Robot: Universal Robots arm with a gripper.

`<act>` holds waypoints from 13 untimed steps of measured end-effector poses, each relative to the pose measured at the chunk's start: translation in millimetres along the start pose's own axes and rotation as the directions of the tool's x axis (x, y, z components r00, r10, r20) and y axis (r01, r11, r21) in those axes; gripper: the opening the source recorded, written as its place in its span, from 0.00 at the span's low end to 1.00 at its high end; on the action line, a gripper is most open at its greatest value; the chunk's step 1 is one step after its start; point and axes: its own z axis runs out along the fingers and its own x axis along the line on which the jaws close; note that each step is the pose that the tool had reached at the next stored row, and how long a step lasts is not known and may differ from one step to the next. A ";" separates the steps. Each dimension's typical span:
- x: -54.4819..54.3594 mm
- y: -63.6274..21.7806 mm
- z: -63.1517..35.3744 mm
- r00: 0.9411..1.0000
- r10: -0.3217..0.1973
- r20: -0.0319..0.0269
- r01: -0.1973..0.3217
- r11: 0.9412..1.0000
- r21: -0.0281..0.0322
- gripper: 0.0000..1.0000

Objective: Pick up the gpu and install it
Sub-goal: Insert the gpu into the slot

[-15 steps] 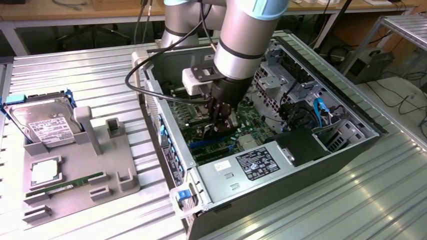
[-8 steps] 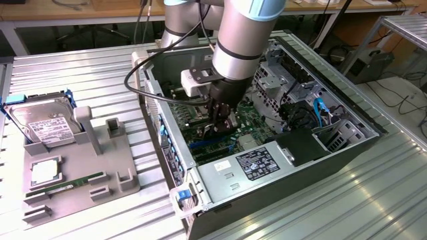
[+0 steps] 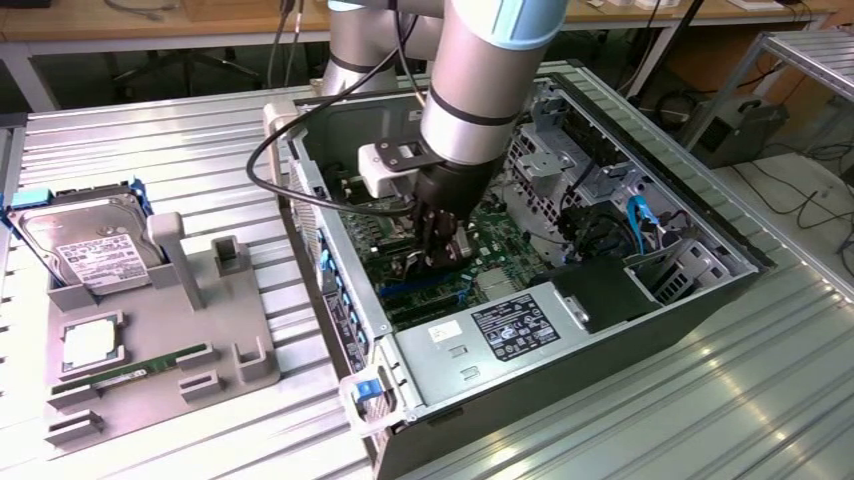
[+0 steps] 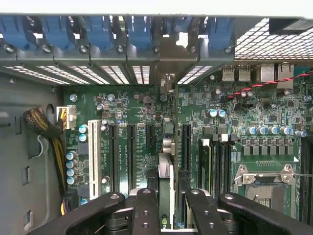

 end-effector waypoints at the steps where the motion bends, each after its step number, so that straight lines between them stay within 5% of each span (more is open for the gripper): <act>1: 0.0 0.1 0.7 1.000 0.000 0.002 0.000 1.000 0.000 0.26; 7: 0.2 1.5 4.6 1.000 0.000 0.006 0.000 1.000 0.000 0.26; 13: 0.2 1.5 6.3 1.000 -0.001 0.016 0.001 1.000 0.000 0.26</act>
